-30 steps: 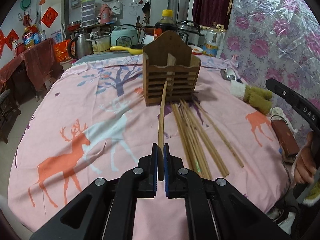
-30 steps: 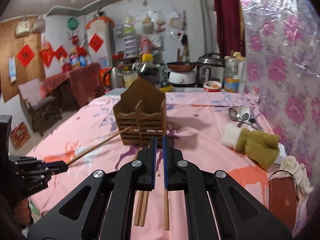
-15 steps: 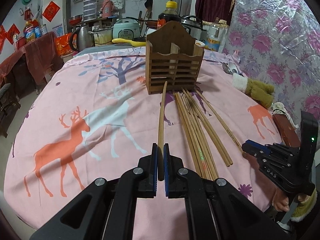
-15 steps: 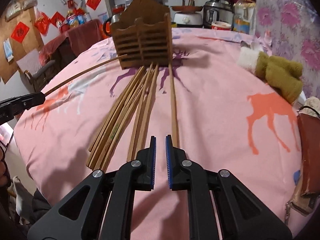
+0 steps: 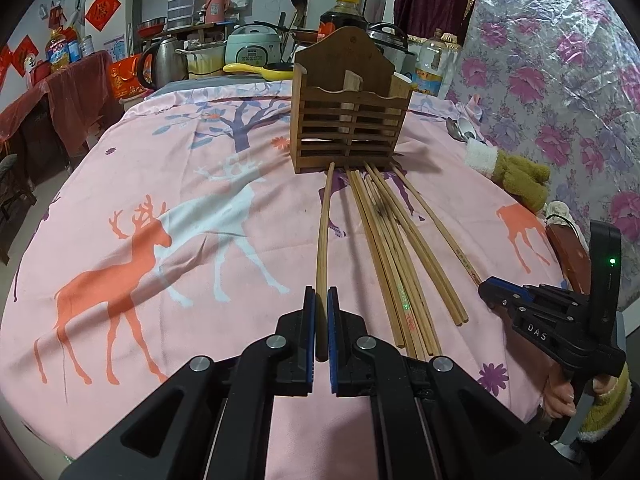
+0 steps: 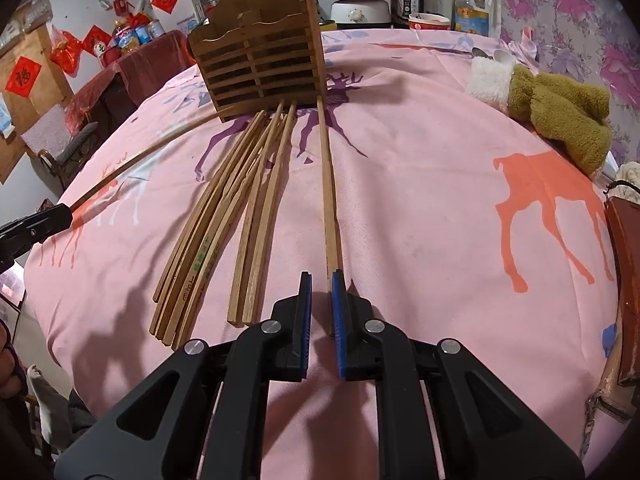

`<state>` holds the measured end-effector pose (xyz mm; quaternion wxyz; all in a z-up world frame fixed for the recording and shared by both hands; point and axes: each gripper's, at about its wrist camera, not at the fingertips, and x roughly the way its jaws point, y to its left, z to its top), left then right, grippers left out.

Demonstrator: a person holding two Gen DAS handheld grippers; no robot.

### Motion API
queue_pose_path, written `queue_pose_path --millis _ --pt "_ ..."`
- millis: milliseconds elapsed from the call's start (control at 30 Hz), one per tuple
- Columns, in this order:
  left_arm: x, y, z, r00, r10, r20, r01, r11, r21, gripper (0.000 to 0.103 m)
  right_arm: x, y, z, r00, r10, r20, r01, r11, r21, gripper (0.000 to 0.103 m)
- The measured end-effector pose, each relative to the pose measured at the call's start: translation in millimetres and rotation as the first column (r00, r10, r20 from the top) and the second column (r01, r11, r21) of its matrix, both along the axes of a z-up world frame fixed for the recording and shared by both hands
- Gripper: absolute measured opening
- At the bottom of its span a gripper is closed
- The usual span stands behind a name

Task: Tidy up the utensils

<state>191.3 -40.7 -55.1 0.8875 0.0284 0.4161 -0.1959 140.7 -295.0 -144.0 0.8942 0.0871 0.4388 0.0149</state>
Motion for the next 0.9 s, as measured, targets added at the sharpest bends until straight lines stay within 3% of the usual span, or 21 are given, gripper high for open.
queue_pose_path --millis 133,233,300,367,433,667,900 --pt "-0.4 -2.5 -3.7 1.000 -0.007 -0.009 0.007 1.000 0.003 0.006 3.1 0.9 -5.3 1.000 0.007 -0.030 -0.007 1.000 -0.001 0.027" --pt "-0.4 -3.2 -4.4 1.000 -0.007 -0.010 0.007 1.000 0.002 0.006 2.9 2.9 -6.2 0.999 0.009 -0.035 -0.010 1.000 -0.016 0.027" --pt "-0.3 -2.9 -4.4 1.000 -0.005 -0.011 0.005 1.000 0.001 0.006 1.7 3.2 -5.9 1.000 0.004 -0.029 -0.005 1.000 -0.028 0.021" --pt "0.2 -3.5 -5.1 1.000 -0.002 -0.014 0.002 1.000 -0.001 0.006 1.1 4.2 -5.1 1.000 0.008 -0.027 -0.009 0.999 -0.038 0.007" --pt "0.7 -3.7 -5.7 1.000 -0.001 -0.016 0.001 1.000 0.002 0.006 -2.3 5.7 0.5 1.000 0.013 -0.005 -0.014 0.999 -0.051 0.007" --pt "-1.5 -4.0 6.9 1.000 -0.007 0.007 0.007 1.000 0.021 0.006 -17.0 6.9 46.0 0.991 0.021 0.130 -0.009 0.996 -0.093 0.006" --pt "7.0 -12.4 49.6 0.995 -0.025 0.100 0.023 1.000 0.022 0.006 -6.0 -1.1 113.5 0.951 0.023 0.308 0.002 0.997 -0.081 0.006"
